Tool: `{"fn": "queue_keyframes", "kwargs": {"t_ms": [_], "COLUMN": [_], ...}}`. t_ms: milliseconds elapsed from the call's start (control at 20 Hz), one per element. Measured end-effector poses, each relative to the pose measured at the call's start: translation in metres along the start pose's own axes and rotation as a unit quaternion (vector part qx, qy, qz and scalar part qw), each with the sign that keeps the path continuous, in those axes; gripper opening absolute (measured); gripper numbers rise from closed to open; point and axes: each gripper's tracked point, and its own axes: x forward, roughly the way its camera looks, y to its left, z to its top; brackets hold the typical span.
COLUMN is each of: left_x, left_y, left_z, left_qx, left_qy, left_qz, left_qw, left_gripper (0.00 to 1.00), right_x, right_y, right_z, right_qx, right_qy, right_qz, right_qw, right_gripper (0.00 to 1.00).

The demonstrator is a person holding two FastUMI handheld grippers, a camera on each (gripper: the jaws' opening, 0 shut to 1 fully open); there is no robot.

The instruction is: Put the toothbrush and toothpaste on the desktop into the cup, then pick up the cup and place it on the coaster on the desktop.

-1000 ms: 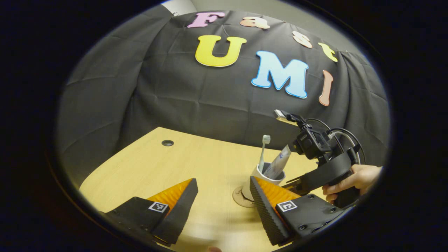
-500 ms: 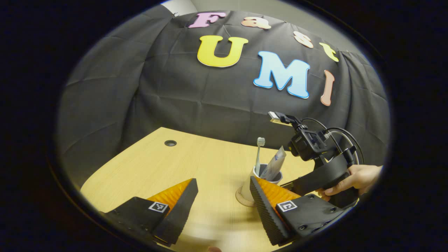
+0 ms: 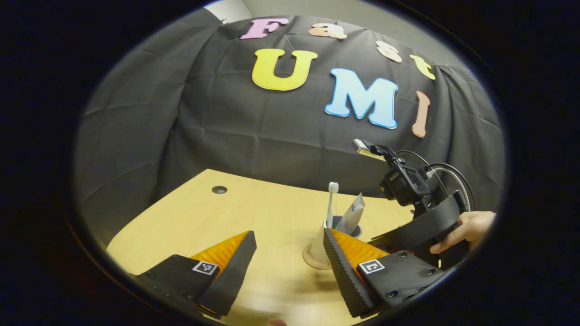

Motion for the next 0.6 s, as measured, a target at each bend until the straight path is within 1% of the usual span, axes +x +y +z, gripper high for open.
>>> {"fn": "queue_keyframes", "kwargs": {"t_ms": [50,150,200,250,350,400,450,500,550,600], "left_x": [-0.001,-0.003,-0.005,-0.006,-0.009,-0.009,-0.011,-0.012,-0.014,-0.016], "left_y": [-0.003,-0.009,-0.014,-0.019,-0.030,-0.036,-0.041,-0.047,-0.052,-0.058], "left_z": [0.005,0.016,0.022,0.026,0.034,0.038,0.041,0.043,0.045,0.047], "left_qx": [0.007,0.015,0.020,0.024,0.033,0.035,0.034,0.030,0.027,0.025], "left_qy": [-0.003,-0.014,-0.020,-0.023,-0.031,-0.033,-0.034,-0.035,-0.035,-0.035], "left_qz": [-0.001,-0.003,-0.004,-0.004,-0.008,-0.009,-0.011,-0.013,-0.013,-0.014], "left_qw": [1.000,1.000,1.000,0.999,0.999,0.999,0.999,0.999,0.999,0.999], "left_gripper": [0.97,0.96,0.94,0.96,0.96,0.94,0.96,0.94,0.94,0.99], "right_x": [-0.008,-0.027,-0.035,-0.045,-0.067,-0.077,-0.089,-0.102,-0.115,-0.129], "right_y": [-0.001,-0.005,-0.008,-0.013,-0.023,-0.026,-0.032,-0.038,-0.046,-0.055], "right_z": [-0.002,-0.005,-0.006,-0.008,-0.011,-0.012,-0.012,-0.013,-0.013,-0.013], "right_qx": [0.002,0.005,0.004,0.003,0.005,0.008,0.014,0.019,0.025,0.030], "right_qy": [-0.005,-0.019,-0.027,-0.036,-0.060,-0.071,-0.086,-0.100,-0.116,-0.132], "right_qz": [0.003,0.009,0.008,0.005,0.001,0.001,-0.001,-0.003,-0.009,-0.017], "right_qw": [1.000,1.000,1.000,0.999,0.998,0.997,0.996,0.995,0.993,0.991], "right_gripper": [0.88,0.88,0.88,0.88,0.88,0.88,0.88,0.88,0.88,0.88]}}
